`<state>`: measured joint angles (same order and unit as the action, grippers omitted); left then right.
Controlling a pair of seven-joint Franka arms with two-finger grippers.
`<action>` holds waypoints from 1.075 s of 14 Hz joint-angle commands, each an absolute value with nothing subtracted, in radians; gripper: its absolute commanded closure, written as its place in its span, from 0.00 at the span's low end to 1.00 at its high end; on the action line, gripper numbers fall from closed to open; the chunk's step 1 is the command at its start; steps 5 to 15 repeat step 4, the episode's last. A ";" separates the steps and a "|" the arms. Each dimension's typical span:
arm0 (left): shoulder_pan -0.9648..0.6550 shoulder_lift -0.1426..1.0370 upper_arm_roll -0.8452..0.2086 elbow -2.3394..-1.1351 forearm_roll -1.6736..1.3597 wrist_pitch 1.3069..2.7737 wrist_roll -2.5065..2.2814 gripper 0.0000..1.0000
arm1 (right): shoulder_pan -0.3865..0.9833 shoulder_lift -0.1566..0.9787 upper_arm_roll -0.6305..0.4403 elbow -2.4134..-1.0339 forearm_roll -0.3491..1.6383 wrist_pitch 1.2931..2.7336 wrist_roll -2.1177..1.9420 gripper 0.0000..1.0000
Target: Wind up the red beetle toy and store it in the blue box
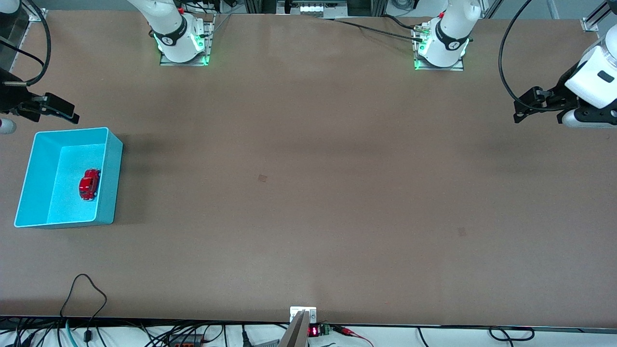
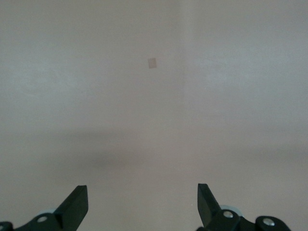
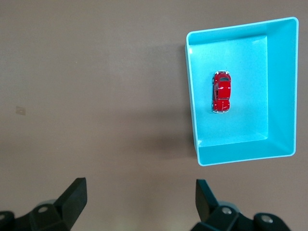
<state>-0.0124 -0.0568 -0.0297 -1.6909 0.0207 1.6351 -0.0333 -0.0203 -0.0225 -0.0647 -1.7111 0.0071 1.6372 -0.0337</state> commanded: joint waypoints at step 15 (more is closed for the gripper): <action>-0.012 -0.043 -0.031 -1.658 0.018 1.612 -0.028 0.00 | -0.034 -0.035 -0.051 -1.703 0.002 1.626 -0.017 0.00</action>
